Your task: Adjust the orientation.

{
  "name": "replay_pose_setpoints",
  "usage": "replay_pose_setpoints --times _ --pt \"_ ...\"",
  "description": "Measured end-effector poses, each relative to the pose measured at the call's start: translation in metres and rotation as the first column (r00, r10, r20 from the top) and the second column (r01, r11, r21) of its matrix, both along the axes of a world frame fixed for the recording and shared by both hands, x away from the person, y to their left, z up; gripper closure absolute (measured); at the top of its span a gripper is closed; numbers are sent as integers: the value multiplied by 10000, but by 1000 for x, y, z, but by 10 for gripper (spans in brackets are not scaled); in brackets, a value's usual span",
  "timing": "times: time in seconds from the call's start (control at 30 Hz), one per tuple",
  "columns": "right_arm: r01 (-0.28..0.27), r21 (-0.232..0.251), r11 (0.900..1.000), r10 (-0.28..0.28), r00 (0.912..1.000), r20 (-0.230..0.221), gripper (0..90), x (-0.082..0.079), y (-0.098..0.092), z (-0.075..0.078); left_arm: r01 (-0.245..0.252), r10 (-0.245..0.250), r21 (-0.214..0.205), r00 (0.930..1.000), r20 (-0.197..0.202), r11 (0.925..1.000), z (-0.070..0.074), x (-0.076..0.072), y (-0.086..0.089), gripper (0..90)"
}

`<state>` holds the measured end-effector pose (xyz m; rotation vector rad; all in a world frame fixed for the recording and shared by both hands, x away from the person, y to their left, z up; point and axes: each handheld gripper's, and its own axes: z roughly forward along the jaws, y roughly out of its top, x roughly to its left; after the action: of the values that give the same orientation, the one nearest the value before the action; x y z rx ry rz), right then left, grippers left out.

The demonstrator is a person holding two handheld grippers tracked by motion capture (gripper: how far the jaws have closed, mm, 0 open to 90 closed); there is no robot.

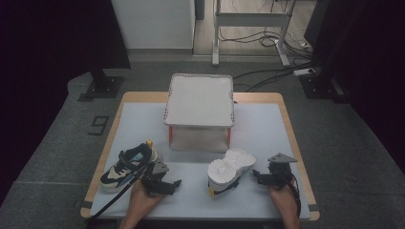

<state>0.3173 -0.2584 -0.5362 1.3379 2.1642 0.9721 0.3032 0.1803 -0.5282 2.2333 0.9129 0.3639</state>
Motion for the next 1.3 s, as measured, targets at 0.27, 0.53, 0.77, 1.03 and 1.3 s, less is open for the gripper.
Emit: replay_pose_setpoints --times 0.27,0.53,0.77,1.03,1.3 --pt "3 -5 10000 -3 10000 1 107 0 0 0 12 -12 7 10000 19 10000 0 0 0 138" --pt "-2 -12 10000 2 10000 6 108 0 0 0 12 -12 6 10000 24 10000 0 0 0 139" --pt "3 -13 10000 -3 10000 20 108 0 0 0 -25 25 -6 10000 29 10000 1 -3 0 156" --pt "36 -43 10000 -36 10000 43 109 0 1 0 -786 766 821 9967 275 9935 8 -31 6 107" --pt "32 -50 10000 -32 10000 50 109 0 0 0 -1037 1015 654 9942 361 9925 38 -60 27 29"
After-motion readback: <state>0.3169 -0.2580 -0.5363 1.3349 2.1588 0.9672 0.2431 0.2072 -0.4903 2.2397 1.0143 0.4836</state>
